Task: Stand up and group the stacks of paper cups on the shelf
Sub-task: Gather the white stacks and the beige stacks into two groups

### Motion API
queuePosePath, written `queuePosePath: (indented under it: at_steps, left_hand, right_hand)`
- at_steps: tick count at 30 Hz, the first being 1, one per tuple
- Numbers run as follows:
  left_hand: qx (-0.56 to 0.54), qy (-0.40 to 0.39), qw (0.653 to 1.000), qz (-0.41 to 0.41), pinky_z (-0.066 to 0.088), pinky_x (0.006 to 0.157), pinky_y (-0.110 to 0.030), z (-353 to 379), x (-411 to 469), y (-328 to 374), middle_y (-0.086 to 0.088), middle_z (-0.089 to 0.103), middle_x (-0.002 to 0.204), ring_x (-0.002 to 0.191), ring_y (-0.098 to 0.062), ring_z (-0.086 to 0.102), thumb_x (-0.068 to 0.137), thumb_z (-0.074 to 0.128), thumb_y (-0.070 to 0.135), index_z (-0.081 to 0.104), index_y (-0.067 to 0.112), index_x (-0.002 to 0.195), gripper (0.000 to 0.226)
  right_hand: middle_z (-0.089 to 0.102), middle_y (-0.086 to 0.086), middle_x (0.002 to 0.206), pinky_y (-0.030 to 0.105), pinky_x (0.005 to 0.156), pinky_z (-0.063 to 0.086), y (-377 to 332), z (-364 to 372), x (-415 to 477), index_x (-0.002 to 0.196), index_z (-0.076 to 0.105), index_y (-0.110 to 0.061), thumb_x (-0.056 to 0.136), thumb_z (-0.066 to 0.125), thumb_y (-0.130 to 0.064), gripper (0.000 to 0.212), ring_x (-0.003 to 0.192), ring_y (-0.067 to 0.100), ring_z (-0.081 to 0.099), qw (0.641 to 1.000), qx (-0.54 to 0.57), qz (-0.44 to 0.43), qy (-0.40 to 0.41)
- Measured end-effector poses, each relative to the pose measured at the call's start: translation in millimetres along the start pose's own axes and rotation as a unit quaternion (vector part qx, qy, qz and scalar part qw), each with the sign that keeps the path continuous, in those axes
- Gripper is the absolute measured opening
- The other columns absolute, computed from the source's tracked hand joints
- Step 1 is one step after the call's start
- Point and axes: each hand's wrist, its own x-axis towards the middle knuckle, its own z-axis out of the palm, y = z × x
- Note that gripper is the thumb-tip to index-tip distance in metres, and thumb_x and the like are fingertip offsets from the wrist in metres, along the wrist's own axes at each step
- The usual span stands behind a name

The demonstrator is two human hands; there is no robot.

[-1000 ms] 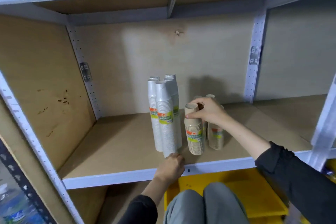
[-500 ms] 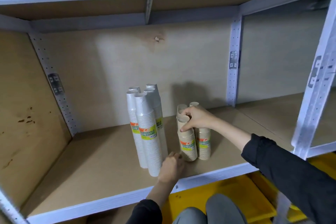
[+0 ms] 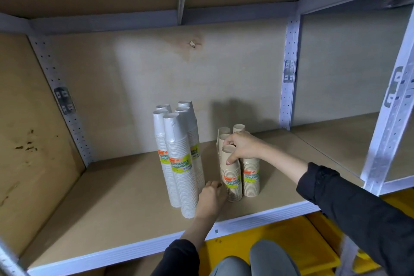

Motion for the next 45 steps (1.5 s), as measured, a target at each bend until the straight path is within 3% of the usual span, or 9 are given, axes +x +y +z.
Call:
queuePosePath:
  at_steps: [8,14,18,24,29,33,36,40,45]
  left_hand:
    - [-0.022,0.025,0.999,-0.006,0.032,0.073,-0.024,-7.0,2.9,6.8,-0.016,0.059,0.121,0.11,-0.03,0.056,0.091,0.054,0.024,0.057,-0.001,0.115,0.034]
    - [-0.034,0.019,0.999,0.013,0.045,0.089,-0.031,-10.8,6.7,11.4,-0.012,0.058,0.123,0.113,-0.025,0.056,0.083,0.067,0.029,0.055,0.004,0.121,0.047]
    - [-0.055,0.024,0.998,0.0,0.046,0.093,-0.035,-10.1,9.9,14.7,-0.013,0.058,0.123,0.113,-0.026,0.056,0.079,0.072,0.028,0.054,0.003,0.122,0.052]
    - [-0.09,0.035,0.995,-0.006,0.048,0.093,-0.037,-6.8,13.9,21.1,-0.014,0.061,0.121,0.112,-0.027,0.057,0.075,0.076,0.023,0.054,0.002,0.12,0.054]
    - [-0.102,0.034,0.994,-0.008,0.05,0.093,-0.039,-4.3,17.2,24.6,-0.014,0.063,0.118,0.109,-0.028,0.058,0.072,0.078,0.024,0.056,0.003,0.117,0.055]
    - [-0.1,0.039,0.994,-0.006,0.051,0.092,-0.037,-3.6,18.6,23.7,-0.013,0.064,0.117,0.108,-0.026,0.059,0.072,0.078,0.025,0.056,0.004,0.117,0.055]
    - [-0.101,0.044,0.994,-0.007,0.051,0.091,-0.036,-2.2,19.1,23.8,-0.013,0.065,0.116,0.107,-0.026,0.06,0.072,0.078,0.025,0.057,0.004,0.116,0.054]
    - [-0.11,0.048,0.993,-0.008,0.05,0.093,-0.039,0.4,18.2,24.3,-0.013,0.066,0.115,0.107,-0.026,0.06,0.072,0.078,0.025,0.057,0.004,0.116,0.053]
    - [-0.111,0.042,0.993,-0.008,0.05,0.092,-0.036,1.8,18.6,23.3,-0.013,0.064,0.118,0.108,-0.025,0.059,0.073,0.077,0.024,0.055,0.004,0.119,0.055]
  right_hand:
    - [0.051,0.007,0.138,0.037,0.104,0.034,3.2,0.9,-0.6,0.124,0.054,-0.006,0.072,0.075,-0.019,0.057,0.127,0.026,0.044,0.999,-0.014,-0.02,0.02]
    - [0.065,0.016,0.112,0.026,0.086,0.046,18.2,-11.8,-9.7,0.114,0.063,-0.003,0.069,0.077,-0.01,0.048,0.089,0.012,0.053,0.994,0.066,-0.03,0.081]
    - [0.066,0.016,0.112,0.02,0.082,0.042,37.8,-19.0,-20.8,0.115,0.063,-0.001,0.07,0.075,-0.005,0.047,0.09,0.011,0.053,0.986,0.094,-0.022,0.134]
    - [0.065,0.017,0.114,0.03,0.088,0.048,57.7,-17.8,-24.6,0.114,0.062,-0.001,0.066,0.08,-0.011,0.052,0.088,0.014,0.053,0.982,0.115,0.021,0.149]
    - [0.064,0.015,0.119,0.019,0.076,0.038,64.2,-3.5,-18.6,0.119,0.059,-0.002,0.064,0.082,-0.019,0.062,0.087,0.012,0.051,0.978,0.142,0.066,0.14]
    - [0.069,0.021,0.095,0.024,0.068,0.035,67.6,6.1,-14.1,0.1,0.066,0.004,0.062,0.082,-0.018,0.047,0.077,0.016,0.049,0.967,0.184,0.087,0.151]
    - [0.069,0.023,0.098,0.025,0.069,0.038,69.0,7.6,-13.6,0.097,0.067,0.003,0.063,0.082,-0.014,0.041,0.076,0.017,0.05,0.96,0.203,0.097,0.169]
    - [0.062,0.009,0.084,0.023,0.072,0.04,69.9,5.8,-13.5,0.101,0.067,0.0,0.064,0.081,-0.011,0.041,0.079,0.016,0.054,0.958,0.212,0.098,0.167]
    - [0.058,0.004,0.089,0.023,0.076,0.042,72.6,8.4,-11.7,0.105,0.066,-0.001,0.064,0.081,-0.01,0.045,0.084,0.015,0.053,0.957,0.224,0.097,0.158]
